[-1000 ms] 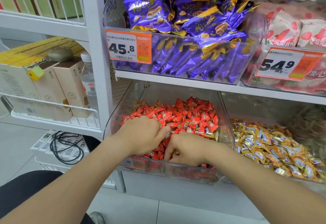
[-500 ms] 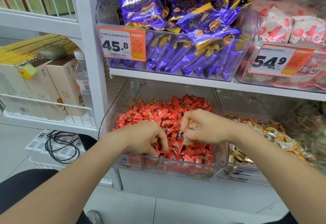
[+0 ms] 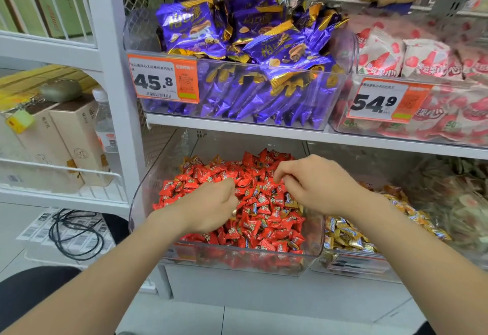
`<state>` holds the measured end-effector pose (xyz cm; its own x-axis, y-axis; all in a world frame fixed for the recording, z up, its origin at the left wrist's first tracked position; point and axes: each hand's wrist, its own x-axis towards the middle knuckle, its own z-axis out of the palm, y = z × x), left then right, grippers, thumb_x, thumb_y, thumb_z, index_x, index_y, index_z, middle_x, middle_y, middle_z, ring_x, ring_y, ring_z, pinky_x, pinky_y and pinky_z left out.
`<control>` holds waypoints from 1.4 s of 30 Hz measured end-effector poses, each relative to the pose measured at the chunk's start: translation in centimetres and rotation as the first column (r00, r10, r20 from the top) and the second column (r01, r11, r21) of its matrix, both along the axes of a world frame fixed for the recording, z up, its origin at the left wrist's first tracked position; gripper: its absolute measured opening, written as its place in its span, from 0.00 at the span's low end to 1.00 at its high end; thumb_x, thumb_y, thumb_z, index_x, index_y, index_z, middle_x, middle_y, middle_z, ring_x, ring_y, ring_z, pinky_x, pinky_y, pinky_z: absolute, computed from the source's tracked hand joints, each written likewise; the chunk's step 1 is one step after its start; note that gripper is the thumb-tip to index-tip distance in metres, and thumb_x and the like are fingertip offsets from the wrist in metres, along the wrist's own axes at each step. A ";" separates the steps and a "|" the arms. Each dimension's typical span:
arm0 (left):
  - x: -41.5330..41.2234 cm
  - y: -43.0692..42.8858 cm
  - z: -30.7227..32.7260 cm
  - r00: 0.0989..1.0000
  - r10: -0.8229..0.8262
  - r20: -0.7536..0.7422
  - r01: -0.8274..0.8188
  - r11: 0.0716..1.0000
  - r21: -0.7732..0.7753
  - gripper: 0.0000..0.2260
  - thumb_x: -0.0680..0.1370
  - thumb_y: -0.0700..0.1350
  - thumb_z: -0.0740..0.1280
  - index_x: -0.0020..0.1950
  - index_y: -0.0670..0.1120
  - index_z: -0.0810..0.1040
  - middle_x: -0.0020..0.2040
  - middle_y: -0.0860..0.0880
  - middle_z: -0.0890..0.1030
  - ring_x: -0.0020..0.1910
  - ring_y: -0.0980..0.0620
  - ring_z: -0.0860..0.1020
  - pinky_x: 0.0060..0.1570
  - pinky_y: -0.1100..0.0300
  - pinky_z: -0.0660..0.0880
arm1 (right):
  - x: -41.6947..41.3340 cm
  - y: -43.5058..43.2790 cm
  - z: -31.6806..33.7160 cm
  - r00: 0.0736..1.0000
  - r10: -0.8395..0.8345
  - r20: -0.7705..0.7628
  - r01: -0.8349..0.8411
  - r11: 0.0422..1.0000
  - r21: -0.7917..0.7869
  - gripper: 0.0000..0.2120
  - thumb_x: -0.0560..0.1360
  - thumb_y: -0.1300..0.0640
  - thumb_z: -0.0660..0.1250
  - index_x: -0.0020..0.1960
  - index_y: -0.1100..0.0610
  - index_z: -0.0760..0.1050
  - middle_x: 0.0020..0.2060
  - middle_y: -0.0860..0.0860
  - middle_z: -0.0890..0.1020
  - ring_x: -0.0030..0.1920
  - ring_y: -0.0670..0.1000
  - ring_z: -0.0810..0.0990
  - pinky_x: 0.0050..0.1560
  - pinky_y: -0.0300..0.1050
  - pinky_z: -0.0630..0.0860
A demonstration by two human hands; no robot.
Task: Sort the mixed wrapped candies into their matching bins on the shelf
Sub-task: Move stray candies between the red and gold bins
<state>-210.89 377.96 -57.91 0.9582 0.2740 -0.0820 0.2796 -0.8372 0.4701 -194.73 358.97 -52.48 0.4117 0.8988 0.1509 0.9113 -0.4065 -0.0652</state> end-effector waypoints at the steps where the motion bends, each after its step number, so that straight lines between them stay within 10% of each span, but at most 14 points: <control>1: 0.1 0.0 0.1 0.998 0.041 0.050 -0.043 0.998 0.045 0.11 0.85 0.48 0.56 0.45 0.46 0.70 0.39 0.49 0.77 0.37 0.52 0.72 0.35 0.53 0.65 | 0.1 0.0 0.2 0.996 -0.001 0.091 0.004 0.999 -0.038 0.13 0.81 0.51 0.58 0.58 0.42 0.80 0.40 0.41 0.83 0.47 0.49 0.82 0.45 0.47 0.76; 10: 1.0 0.7 -1.2 0.983 0.100 0.157 -0.107 0.994 0.038 0.06 0.84 0.42 0.65 0.50 0.51 0.71 0.39 0.49 0.82 0.34 0.53 0.79 0.36 0.50 0.79 | 2.8 0.9 -1.7 0.881 0.030 0.471 0.091 0.968 -0.232 0.09 0.82 0.54 0.67 0.43 0.50 0.74 0.40 0.47 0.80 0.42 0.55 0.83 0.39 0.47 0.76; 16: 1.7 0.3 -1.8 0.988 0.125 0.092 -0.149 0.929 0.339 0.06 0.83 0.50 0.63 0.52 0.55 0.80 0.43 0.52 0.83 0.43 0.46 0.82 0.37 0.55 0.75 | 1.3 1.4 0.1 0.929 0.133 0.347 0.030 0.904 -0.427 0.13 0.77 0.39 0.72 0.47 0.49 0.83 0.37 0.46 0.78 0.43 0.54 0.83 0.40 0.46 0.74; 20: 2.1 -0.1 -2.0 0.990 0.136 -0.019 -0.109 0.860 0.498 0.12 0.79 0.48 0.69 0.62 0.57 0.81 0.53 0.49 0.83 0.52 0.43 0.83 0.42 0.52 0.77 | 0.8 2.9 -0.6 0.889 0.158 0.429 0.093 0.856 -0.508 0.12 0.78 0.54 0.75 0.44 0.54 0.72 0.39 0.48 0.75 0.41 0.55 0.78 0.43 0.48 0.75; 24: 2.3 0.4 -1.9 0.989 0.131 -0.066 -0.084 0.877 0.472 0.08 0.77 0.53 0.75 0.56 0.58 0.83 0.55 0.52 0.83 0.54 0.46 0.83 0.45 0.54 0.77 | 0.2 3.6 -1.2 0.901 0.150 0.408 0.111 0.827 -0.551 0.21 0.78 0.44 0.75 0.42 0.54 0.66 0.37 0.49 0.71 0.41 0.55 0.74 0.42 0.50 0.70; 38: 1.5 -0.4 -0.2 0.983 0.137 0.122 -0.147 0.986 0.077 0.05 0.75 0.45 0.66 0.44 0.48 0.71 0.35 0.47 0.79 0.31 0.49 0.74 0.32 0.55 0.70 | 3.0 0.6 -1.3 0.994 0.027 -0.104 -0.019 0.997 0.074 0.21 0.84 0.44 0.59 0.34 0.48 0.73 0.25 0.49 0.76 0.29 0.48 0.74 0.44 0.51 0.78; 42: 2.3 -1.6 -0.3 0.972 0.122 0.199 -0.127 0.992 0.014 0.10 0.74 0.48 0.62 0.33 0.48 0.76 0.28 0.52 0.78 0.28 0.54 0.77 0.32 0.58 0.73 | 3.0 -1.4 -0.8 0.953 -0.002 -0.304 0.076 0.970 0.231 0.10 0.83 0.49 0.67 0.48 0.48 0.85 0.40 0.42 0.87 0.40 0.42 0.85 0.52 0.44 0.79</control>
<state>-208.54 376.34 -58.17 0.9130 0.3917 0.1142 0.2863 -0.8145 0.5047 -191.70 357.57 -53.27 0.5051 0.8342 0.2216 0.8179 -0.3806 -0.4315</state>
